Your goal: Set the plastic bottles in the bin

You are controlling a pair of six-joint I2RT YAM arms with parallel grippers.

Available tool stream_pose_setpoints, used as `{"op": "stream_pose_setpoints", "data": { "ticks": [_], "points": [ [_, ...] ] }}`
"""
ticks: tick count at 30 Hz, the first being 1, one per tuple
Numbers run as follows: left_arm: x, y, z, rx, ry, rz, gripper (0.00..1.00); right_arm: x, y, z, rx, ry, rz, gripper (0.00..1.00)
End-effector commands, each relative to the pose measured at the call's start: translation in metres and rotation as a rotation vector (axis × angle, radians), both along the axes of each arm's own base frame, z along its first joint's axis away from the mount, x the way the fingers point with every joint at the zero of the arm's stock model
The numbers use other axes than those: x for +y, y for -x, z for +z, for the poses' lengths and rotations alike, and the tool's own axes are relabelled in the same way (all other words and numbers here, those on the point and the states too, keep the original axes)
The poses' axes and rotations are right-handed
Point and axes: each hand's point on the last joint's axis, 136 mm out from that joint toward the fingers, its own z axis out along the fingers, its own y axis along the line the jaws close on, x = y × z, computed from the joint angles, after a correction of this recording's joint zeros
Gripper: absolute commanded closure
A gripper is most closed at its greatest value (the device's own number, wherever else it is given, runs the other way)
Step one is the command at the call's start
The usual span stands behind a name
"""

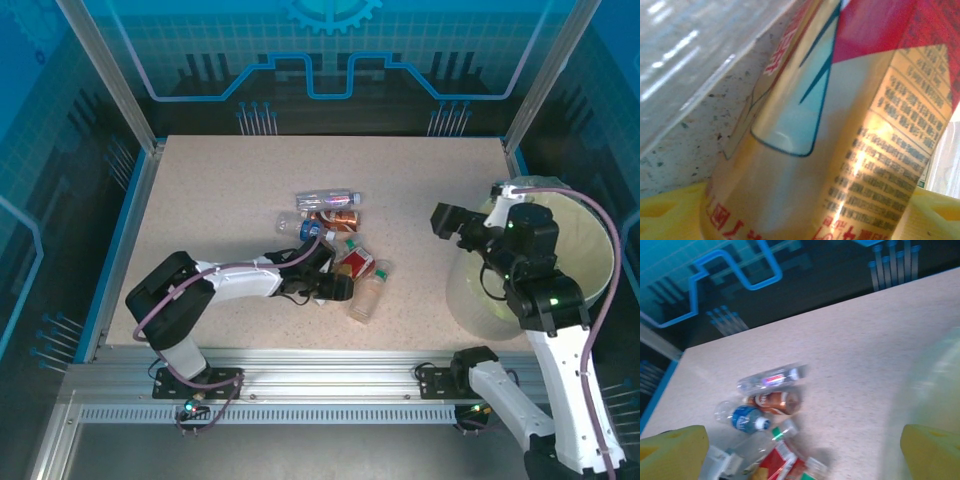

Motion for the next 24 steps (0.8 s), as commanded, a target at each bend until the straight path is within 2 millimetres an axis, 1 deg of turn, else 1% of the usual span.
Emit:
{"op": "stream_pose_setpoints", "data": {
  "ticks": [1,4,7,9,12,13,17,20,24],
  "points": [
    [-0.008,0.003,0.002,0.004,0.007,-0.035,0.29,0.036,-0.008,0.024,-0.120,-0.104,0.135,0.00],
    [-0.008,0.004,0.003,0.004,0.011,-0.036,0.36,0.055,-0.010,0.022,-0.126,-0.078,0.194,0.00],
    [-0.008,0.003,0.006,-0.008,0.018,-0.037,0.40,0.066,-0.011,0.022,-0.132,-0.029,0.221,0.00],
    [-0.008,0.003,0.011,-0.022,0.031,-0.042,0.41,0.066,-0.012,0.022,-0.130,-0.004,0.204,0.00],
    [-0.010,0.002,0.022,-0.056,0.056,-0.048,0.43,0.056,-0.013,0.020,-0.116,0.020,0.138,0.00],
    [-0.009,0.001,0.026,-0.070,0.062,-0.049,0.43,0.055,-0.013,0.021,-0.118,0.020,0.139,0.00],
    [-0.007,-0.003,0.053,-0.157,0.101,-0.054,0.44,0.072,-0.008,0.024,-0.124,0.021,0.244,0.00],
    [-0.008,-0.005,0.079,-0.238,0.150,-0.069,0.44,0.084,-0.008,0.022,-0.105,0.020,0.301,0.00],
    [-0.014,-0.008,0.122,-0.353,0.252,-0.093,0.44,0.098,-0.014,0.015,-0.077,0.013,0.343,0.00]
  ]
}}
